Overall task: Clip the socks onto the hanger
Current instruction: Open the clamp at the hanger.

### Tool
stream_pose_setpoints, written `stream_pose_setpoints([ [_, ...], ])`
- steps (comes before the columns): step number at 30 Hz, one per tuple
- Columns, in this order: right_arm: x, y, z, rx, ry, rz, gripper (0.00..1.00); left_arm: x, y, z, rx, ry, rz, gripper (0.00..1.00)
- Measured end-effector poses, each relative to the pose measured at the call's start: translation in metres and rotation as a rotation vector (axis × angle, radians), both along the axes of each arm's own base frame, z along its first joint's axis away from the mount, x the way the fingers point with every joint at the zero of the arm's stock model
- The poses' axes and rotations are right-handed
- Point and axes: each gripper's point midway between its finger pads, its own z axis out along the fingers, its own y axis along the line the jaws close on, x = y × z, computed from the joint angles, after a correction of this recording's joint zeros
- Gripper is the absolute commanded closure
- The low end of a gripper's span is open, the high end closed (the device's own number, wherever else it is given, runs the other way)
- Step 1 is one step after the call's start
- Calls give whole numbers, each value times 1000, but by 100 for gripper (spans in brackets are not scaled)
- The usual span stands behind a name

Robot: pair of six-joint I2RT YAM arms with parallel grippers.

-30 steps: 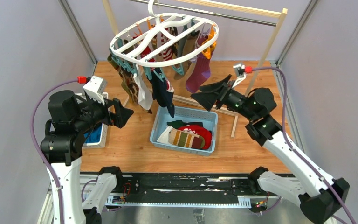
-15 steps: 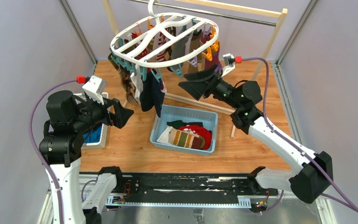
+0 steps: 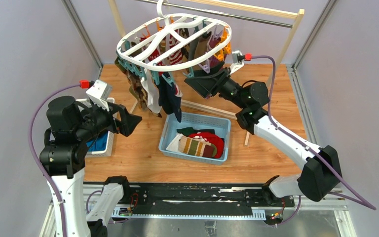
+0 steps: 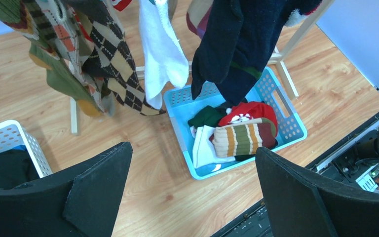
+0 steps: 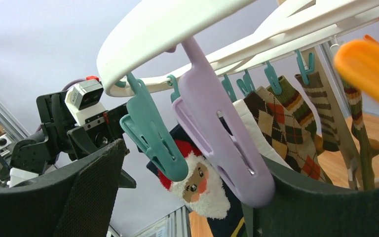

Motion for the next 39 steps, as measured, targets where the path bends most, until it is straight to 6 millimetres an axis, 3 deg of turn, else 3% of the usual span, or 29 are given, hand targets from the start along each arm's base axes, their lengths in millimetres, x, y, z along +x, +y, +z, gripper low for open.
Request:
stream_pose_setpoints([
  [18,-7,2,14,85,-20,49,48,-3,-2,7,-6,-17,-11,0],
  [31,-21,6,15,95,-28,66,90,-3,-2,7,-9,-15,-9,0],
  [39,-33,7,22,51,-74,-43,100,-4,-3,8,-29,-3,-5,0],
])
